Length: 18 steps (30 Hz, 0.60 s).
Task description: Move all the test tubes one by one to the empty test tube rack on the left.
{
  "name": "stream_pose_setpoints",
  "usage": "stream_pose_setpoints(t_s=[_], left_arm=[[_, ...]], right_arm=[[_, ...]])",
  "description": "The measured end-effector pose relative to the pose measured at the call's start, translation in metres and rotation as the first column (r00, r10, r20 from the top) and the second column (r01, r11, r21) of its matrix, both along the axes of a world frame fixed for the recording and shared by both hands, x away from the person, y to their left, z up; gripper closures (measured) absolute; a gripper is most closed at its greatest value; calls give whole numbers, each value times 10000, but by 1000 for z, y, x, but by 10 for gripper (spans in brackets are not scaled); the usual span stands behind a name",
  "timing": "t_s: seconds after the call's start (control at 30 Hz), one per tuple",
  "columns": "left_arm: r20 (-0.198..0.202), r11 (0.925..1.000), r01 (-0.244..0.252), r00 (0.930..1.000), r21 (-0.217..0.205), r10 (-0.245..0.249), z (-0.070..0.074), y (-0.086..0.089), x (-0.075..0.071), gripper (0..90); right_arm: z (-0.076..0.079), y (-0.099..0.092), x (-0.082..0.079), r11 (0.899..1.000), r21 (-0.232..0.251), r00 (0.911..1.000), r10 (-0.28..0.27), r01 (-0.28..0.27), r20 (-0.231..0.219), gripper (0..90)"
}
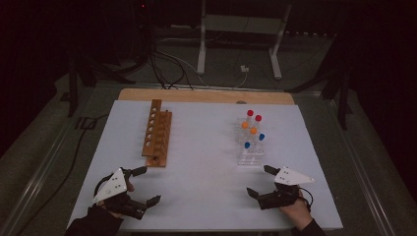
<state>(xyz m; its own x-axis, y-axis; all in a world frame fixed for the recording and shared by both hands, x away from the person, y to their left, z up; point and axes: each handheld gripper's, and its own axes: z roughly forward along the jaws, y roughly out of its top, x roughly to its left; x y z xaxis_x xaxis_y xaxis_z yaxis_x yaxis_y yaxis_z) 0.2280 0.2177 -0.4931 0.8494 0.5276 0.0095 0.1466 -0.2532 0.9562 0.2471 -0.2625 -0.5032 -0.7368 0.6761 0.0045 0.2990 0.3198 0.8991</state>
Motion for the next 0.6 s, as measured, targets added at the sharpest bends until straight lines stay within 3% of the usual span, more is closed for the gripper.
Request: stream_pose_setpoints(t_s=[0.13,0.37,0.6], left_arm=[[-27,10000,-35,10000,-73,35,0,0,1,4],[-11,10000,-55,10000,-75,55,0,0,0,5],[-4,9999,-74,10000,-97,74,1,1,0,5]], right_arm=[[3,1,-1,9999,-109,10000,-18,18,21,0],[16,2,-4,9996,276,9999,-102,104,-88,0],[36,7,-5,9991,303,9995,-307,303,119,0]])
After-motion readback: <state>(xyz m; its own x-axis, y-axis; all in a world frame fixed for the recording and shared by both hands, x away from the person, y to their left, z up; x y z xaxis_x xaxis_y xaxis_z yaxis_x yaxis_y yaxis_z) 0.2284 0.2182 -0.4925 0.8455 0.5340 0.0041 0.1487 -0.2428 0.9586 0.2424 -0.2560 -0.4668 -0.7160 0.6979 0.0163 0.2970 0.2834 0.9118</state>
